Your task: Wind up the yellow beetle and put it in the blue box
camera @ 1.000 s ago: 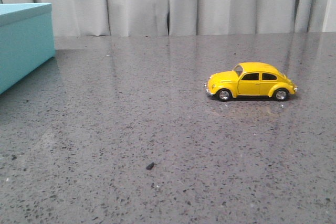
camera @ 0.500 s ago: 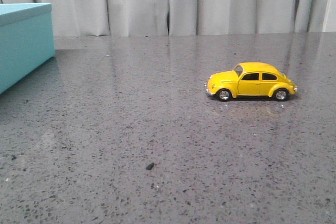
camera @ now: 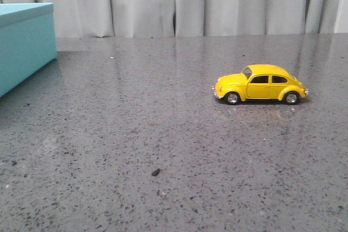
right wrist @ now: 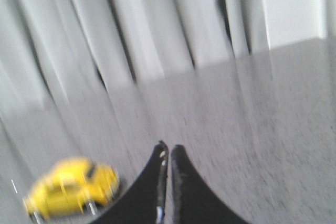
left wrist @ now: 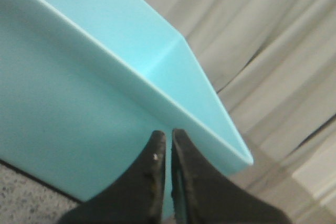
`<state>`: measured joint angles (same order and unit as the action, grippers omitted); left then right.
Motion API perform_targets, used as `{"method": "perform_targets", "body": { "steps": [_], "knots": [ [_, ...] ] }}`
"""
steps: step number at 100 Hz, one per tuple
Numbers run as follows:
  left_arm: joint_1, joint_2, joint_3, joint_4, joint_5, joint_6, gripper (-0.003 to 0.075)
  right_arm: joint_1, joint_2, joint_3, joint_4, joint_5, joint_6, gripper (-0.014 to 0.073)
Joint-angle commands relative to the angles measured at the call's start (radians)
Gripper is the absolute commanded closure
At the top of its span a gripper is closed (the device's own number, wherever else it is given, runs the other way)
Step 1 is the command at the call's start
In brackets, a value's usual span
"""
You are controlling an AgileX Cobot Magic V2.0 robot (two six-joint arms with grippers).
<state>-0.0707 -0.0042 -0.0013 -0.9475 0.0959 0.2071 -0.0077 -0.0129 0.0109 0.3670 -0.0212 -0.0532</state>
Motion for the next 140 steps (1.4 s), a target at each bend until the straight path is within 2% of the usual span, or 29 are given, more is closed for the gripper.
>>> {"method": "perform_targets", "body": {
  "steps": [1, 9, 14, 25, 41, 49, 61, 73, 96, 114, 140],
  "knots": [
    [-0.008, -0.035, 0.029, -0.085, -0.120, 0.000, 0.0739, 0.003, -0.018, -0.003, 0.089, -0.147, 0.025, 0.0643],
    [-0.008, -0.031, -0.012, -0.007, -0.096, 0.003, 0.0739, 0.003, -0.011, -0.077, 0.084, -0.049, 0.025, 0.0643],
    [-0.008, -0.017, -0.054, 0.064, -0.063, 0.003, 0.0739, 0.003, 0.003, -0.137, 0.059, 0.062, 0.023, 0.0643],
    [-0.008, 0.044, -0.181, 0.236, 0.019, 0.003, 0.0739, 0.003, 0.070, -0.292, -0.040, 0.255, 0.003, 0.0643],
    [-0.008, 0.221, -0.413, 0.483, 0.205, 0.003, 0.0739, 0.003, 0.260, -0.528, -0.125, 0.473, -0.106, 0.0643],
    [-0.008, 0.306, -0.507, 0.547, 0.310, 0.003, 0.0739, 0.003, 0.380, -0.634, -0.127, 0.549, -0.149, 0.0643],
    [-0.008, 0.402, -0.597, 0.566, 0.406, 0.003, 0.0739, 0.003, 0.554, -0.800, -0.127, 0.665, -0.176, 0.0643],
    [-0.008, 0.427, -0.628, 0.566, 0.404, 0.018, 0.0739, 0.015, 0.735, -0.965, -0.127, 0.854, -0.211, 0.0643],
    [-0.052, 0.417, -0.630, 0.570, 0.393, 0.030, 0.0739, 0.197, 1.056, -1.242, -0.122, 1.086, -0.195, 0.0642],
    [-0.078, 0.417, -0.630, 0.570, 0.393, 0.030, 0.0739, 0.293, 1.259, -1.350, -0.122, 1.122, -0.116, 0.0641],
    [-0.113, 0.417, -0.630, 0.570, 0.391, 0.030, 0.0739, 0.298, 1.444, -1.386, -0.124, 1.178, -0.028, 0.0641]
  ]
}}
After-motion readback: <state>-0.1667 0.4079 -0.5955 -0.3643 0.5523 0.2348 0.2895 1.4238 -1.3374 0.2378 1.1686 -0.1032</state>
